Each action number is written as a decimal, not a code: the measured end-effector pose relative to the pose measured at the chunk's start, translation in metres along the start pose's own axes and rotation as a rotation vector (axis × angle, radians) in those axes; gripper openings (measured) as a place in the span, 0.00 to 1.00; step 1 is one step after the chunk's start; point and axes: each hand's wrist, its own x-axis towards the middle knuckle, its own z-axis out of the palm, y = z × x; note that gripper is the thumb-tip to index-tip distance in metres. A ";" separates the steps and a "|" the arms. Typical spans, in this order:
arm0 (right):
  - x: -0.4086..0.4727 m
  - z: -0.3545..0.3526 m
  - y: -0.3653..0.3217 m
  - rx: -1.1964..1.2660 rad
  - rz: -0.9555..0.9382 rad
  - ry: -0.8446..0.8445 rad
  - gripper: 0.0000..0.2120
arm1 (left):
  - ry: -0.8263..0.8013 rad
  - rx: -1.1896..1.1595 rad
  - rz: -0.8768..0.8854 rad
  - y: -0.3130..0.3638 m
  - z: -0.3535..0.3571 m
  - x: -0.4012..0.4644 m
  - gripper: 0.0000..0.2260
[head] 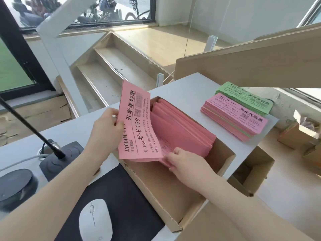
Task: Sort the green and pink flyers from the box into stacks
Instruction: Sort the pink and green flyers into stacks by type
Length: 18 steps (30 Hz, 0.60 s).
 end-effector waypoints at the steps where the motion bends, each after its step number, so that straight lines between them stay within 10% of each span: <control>1: -0.001 0.005 -0.004 -0.044 -0.025 -0.105 0.15 | 0.021 0.002 -0.009 0.001 -0.002 -0.003 0.06; 4: 0.000 0.010 -0.003 -0.020 -0.064 -0.200 0.15 | 0.028 0.039 -0.034 0.000 -0.001 -0.011 0.07; 9: 0.005 -0.015 0.035 0.036 0.090 0.326 0.14 | -0.006 -0.026 -0.108 -0.004 0.008 -0.014 0.10; 18: 0.011 -0.010 0.037 0.064 -0.035 0.251 0.19 | 0.014 -0.203 -0.158 0.001 0.019 -0.026 0.11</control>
